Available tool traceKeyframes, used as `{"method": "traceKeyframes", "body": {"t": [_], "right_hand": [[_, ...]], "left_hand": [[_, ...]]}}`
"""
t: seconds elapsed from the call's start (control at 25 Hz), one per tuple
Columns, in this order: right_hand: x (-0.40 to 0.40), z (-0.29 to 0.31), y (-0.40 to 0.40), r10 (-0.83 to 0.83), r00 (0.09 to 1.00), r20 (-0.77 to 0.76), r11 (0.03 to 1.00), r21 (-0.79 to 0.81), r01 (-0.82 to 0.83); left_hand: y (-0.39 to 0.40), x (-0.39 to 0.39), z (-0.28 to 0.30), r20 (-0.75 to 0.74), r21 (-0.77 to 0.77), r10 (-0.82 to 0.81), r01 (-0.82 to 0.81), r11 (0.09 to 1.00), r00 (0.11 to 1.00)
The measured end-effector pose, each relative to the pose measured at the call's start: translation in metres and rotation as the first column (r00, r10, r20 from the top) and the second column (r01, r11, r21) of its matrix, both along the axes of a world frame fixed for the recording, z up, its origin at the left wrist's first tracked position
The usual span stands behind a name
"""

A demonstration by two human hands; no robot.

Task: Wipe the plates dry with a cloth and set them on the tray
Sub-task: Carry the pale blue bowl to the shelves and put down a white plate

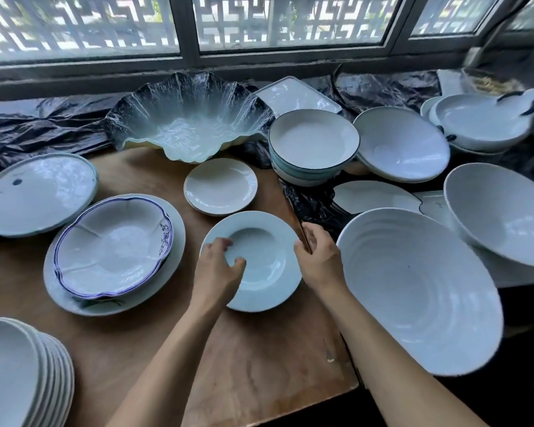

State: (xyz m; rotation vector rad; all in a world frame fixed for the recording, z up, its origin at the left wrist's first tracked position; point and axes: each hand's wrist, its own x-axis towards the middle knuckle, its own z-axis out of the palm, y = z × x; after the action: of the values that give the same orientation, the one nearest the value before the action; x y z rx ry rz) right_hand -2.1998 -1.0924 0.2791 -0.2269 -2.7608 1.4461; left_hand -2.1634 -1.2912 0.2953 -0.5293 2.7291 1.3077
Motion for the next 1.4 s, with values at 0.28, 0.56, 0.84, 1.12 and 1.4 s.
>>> {"method": "traceKeyframes", "body": {"t": [0.28, 0.56, 0.84, 1.12, 1.4], "right_hand": [[0.063, 0.049, 0.072, -0.149, 0.966, -0.213, 0.988, -0.061, 0.139], [0.147, 0.095, 0.18, -0.392, 0.867, -0.309, 0.919, -0.182, 0.351], [0.285, 0.127, 0.301, -0.636, 0.691, -0.342, 0.771, -0.278, 0.572], [0.465, 0.146, 0.414, -0.788, 0.44, -0.43, 0.574, -0.256, 0.778], [0.666, 0.144, 0.475, -0.911, 0.047, -0.409, 0.177, -0.286, 0.942]], "left_hand": [[0.086, 0.02, 0.056, -0.277, 0.094, -0.238, 0.273, 0.957, 0.931], [0.211, 0.053, 0.098, -0.372, 0.061, -0.524, 0.584, 0.81, 0.766], [0.36, 0.144, 0.126, -0.457, 0.047, -0.693, 0.793, 0.608, 0.558], [0.514, 0.287, 0.146, -0.52, 0.046, -0.809, 0.955, 0.292, 0.273], [0.637, 0.457, 0.147, -0.528, 0.0, -0.838, 0.987, -0.161, -0.137]]}}
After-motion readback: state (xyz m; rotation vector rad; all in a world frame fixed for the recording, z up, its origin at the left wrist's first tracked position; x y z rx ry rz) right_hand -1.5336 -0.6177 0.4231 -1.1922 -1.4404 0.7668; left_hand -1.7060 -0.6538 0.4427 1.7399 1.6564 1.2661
